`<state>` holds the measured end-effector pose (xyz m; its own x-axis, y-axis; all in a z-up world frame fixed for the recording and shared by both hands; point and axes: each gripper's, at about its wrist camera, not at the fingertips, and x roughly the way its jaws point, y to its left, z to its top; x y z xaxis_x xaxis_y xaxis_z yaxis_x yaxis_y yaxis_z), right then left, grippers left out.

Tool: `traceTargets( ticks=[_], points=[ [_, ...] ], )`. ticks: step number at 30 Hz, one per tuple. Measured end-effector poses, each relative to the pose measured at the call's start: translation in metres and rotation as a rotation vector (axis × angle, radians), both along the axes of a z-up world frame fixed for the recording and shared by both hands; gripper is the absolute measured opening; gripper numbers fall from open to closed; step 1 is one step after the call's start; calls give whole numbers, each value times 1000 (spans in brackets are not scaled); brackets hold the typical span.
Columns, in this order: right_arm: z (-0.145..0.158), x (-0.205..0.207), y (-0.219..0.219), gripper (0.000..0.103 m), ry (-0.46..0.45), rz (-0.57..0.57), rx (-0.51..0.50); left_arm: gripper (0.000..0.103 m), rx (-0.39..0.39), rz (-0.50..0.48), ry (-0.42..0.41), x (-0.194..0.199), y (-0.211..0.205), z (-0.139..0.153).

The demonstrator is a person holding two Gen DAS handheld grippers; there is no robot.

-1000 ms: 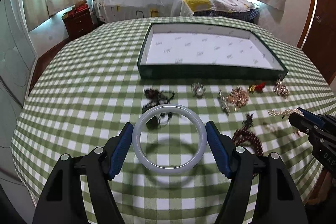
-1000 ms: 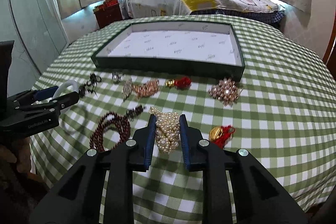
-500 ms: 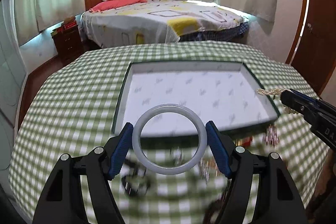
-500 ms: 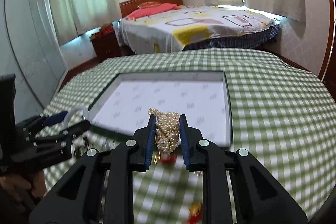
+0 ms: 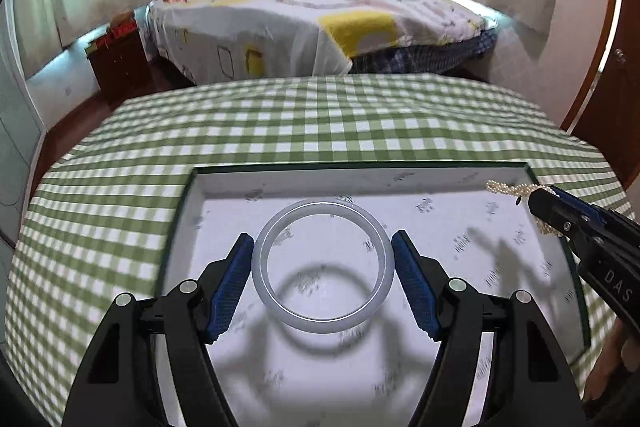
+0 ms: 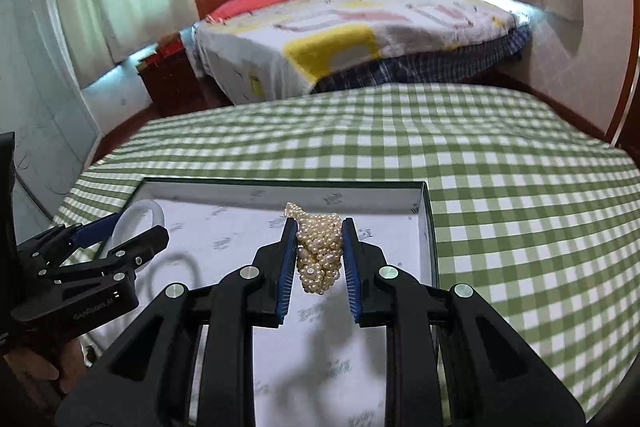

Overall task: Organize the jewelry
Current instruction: 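Carry the bangle with the left tool into the tray while the right tool sets the pearl pendant inside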

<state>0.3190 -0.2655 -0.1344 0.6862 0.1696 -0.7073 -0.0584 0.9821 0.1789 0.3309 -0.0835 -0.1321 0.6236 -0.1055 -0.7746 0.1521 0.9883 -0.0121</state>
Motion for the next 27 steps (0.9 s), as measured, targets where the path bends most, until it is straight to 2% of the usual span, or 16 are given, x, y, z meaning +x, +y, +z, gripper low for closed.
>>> traceTargets(
  ticks=[5, 15, 17, 19, 20, 23, 27],
  points=[
    [-13, 26, -4, 22, 83, 6, -6, 68, 16, 1, 75, 28, -8, -20],
    [-30, 47, -6, 23, 178, 3, -33, 69, 28, -31, 178, 46, -23, -39],
    [-33, 47, -6, 25, 182, -3, -42, 69, 33, -33, 180, 46, -24, -38],
    [-35, 46, -6, 44, 187, -7, -46, 69, 37, -34, 181, 46, -25, -38],
    [-34, 46, -5, 46, 183, -6, -48, 71, 36, -35, 179, 46, -25, -38],
    [-29, 41, -4, 48, 148, -7, -61, 75, 30, -34, 167, 46, -25, -36],
    [-10, 23, -5, 49, 64, -8, -44, 75, 5, -26, 73, 34, -18, -19]
  ],
)
